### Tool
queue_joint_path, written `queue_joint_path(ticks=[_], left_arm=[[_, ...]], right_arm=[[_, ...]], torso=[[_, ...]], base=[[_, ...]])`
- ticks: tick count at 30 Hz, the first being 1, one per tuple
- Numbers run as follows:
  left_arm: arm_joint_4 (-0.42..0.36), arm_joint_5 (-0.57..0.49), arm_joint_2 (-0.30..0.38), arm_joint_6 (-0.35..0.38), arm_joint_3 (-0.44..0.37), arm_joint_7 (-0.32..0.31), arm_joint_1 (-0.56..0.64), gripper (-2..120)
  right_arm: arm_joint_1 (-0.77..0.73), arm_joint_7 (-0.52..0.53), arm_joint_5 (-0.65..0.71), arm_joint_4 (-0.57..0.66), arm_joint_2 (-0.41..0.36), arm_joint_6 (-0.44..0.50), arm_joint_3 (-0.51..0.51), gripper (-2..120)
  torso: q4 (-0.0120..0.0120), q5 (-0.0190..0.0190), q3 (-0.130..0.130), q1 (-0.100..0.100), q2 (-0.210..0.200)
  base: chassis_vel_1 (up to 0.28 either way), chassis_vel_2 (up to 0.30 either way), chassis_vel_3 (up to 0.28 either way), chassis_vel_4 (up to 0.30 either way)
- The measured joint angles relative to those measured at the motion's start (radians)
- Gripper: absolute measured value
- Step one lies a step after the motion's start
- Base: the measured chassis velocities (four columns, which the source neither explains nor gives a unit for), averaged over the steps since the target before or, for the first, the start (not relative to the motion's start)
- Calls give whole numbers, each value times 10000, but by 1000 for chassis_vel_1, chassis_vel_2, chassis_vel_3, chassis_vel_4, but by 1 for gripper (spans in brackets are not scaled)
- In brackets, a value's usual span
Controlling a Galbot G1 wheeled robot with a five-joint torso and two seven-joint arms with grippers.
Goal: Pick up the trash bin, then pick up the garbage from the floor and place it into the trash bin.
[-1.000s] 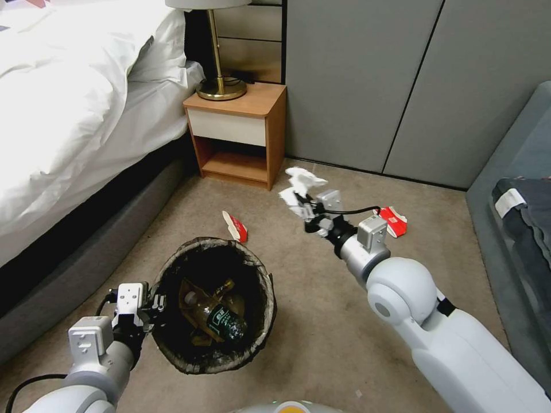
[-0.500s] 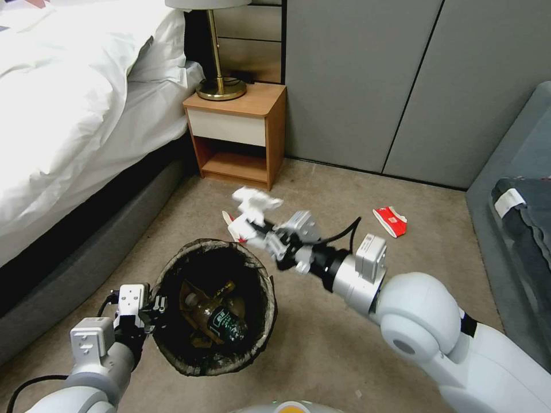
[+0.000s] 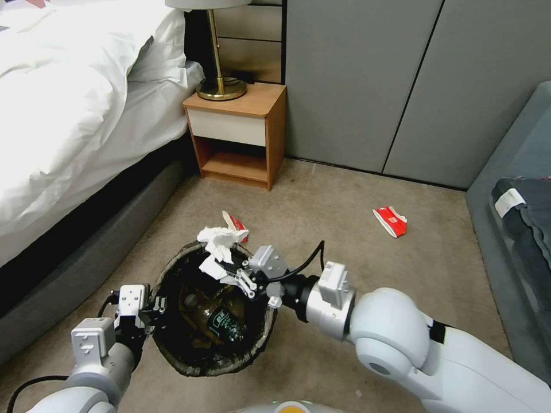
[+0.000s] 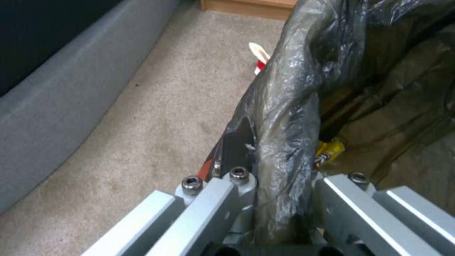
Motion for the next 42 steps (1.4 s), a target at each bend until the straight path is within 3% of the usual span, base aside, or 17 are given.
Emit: queue_joint_path(ticks=[3,8,15,18,21,23,25,27,34,42], left_arm=[[0,25,1,2,12,1,13,0],[0,13,-7,2,-7,2,-2,0],[0,-59,-27,10,-36,2,-52,0],[0,-99,-35,14,-35,2,-89,0],[0,-122,-36,19,-36,2,-97,0],[0,-128,-36,20,-38,2,-101,0],[0,-175,-37,27,-64,-5,-127,0],[0,-184,-37,30,-66,-5,-131,0],[0,-205,-39,46,-66,-8,-151,0],[0,-201,-38,81,-64,-8,-139,0]], right_arm=[[449,373,-114,-410,264,-116,-967,0],[536,868,-95,-704,371,-161,-1408,0],[568,1738,836,-765,460,-608,-1732,22],[623,2787,2306,-694,529,-1214,-1899,37],[624,3127,2704,-653,529,-1354,-1930,45],[624,3177,2765,-645,529,-1375,-1934,47],[637,3352,2969,-572,529,-1420,-1954,64],[646,3394,3025,-550,532,-1428,-1965,65],[694,3529,3157,-398,542,-1487,-1996,93],[949,3636,3409,-183,461,-1561,-1958,100]], torso=[[0,0,0,0,0],[0,1,0,0,0],[0,0,0,0,0],[0,1,0,0,0],[0,2,0,0,0],[0,1,0,0,0],[0,1,0,1,0],[0,1,0,0,0],[0,1,0,0,0],[0,1,0,0,0]], base=[[0,0,0,0],[0,0,0,0],[0,0,0,0],[0,0,0,0],[0,0,0,0],[0,0,0,0],[0,0,0,0],[0,0,0,0],[0,0,0,0],[0,0,0,0]])
